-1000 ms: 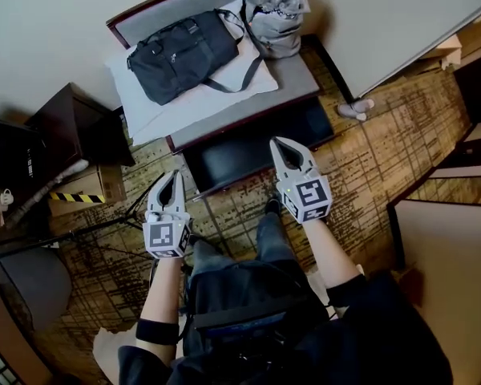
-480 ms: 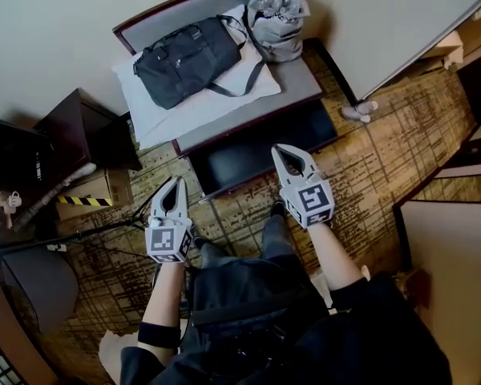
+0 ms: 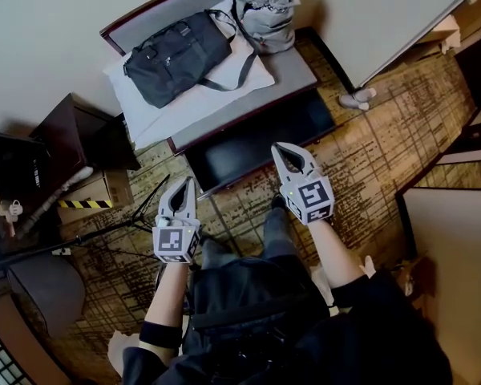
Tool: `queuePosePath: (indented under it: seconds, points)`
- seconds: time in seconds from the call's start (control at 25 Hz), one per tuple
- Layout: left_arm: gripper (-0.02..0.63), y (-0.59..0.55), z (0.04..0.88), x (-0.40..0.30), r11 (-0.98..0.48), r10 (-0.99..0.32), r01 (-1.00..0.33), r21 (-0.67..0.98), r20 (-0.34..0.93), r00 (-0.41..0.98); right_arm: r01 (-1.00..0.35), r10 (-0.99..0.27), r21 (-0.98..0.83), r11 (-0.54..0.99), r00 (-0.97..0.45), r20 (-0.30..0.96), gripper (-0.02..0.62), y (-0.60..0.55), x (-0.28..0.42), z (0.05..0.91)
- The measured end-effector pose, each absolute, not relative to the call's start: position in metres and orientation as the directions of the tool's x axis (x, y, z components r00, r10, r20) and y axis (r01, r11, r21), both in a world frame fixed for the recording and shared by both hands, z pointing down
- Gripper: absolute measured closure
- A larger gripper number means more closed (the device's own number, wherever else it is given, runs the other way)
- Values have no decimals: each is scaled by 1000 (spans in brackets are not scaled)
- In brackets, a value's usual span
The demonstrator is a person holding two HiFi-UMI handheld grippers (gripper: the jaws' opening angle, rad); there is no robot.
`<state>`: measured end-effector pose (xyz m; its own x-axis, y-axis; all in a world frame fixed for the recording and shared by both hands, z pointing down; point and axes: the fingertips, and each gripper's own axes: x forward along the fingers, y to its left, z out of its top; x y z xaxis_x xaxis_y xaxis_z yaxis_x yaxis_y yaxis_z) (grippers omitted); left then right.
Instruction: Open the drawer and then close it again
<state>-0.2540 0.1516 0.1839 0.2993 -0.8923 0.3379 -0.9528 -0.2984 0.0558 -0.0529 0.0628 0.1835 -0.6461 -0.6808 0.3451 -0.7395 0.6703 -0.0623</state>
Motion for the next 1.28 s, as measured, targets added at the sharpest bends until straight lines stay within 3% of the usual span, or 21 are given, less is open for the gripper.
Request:
queuePosePath:
  seconds: [0.24, 0.4, 0.72, 1.08, 1.28]
  points:
    - [604, 150, 234, -195, -401, -803, -906, 135, 425, 418, -735, -662, -61, 676, -642, 387, 592, 61, -41, 212]
    - [604, 148, 299, -163, -394, -756, -899, 193, 488, 436, -721, -646, -42, 691, -643, 410, 592, 54, -38, 243]
    - [604, 162, 482, -113, -246, -671, -914, 322, 624, 400, -740, -654, -72, 668, -631, 417, 592, 31, -30, 371]
    - [604, 186, 682, -104, -105, -596, -945, 309, 741, 309, -732, -623, -88, 675, -630, 463, 592, 24, -42, 535]
    - [604, 182, 753, -101, -42, -597, -950, 310, 755, 273, -726, -612, -101, 680, -638, 468, 592, 16, -57, 602]
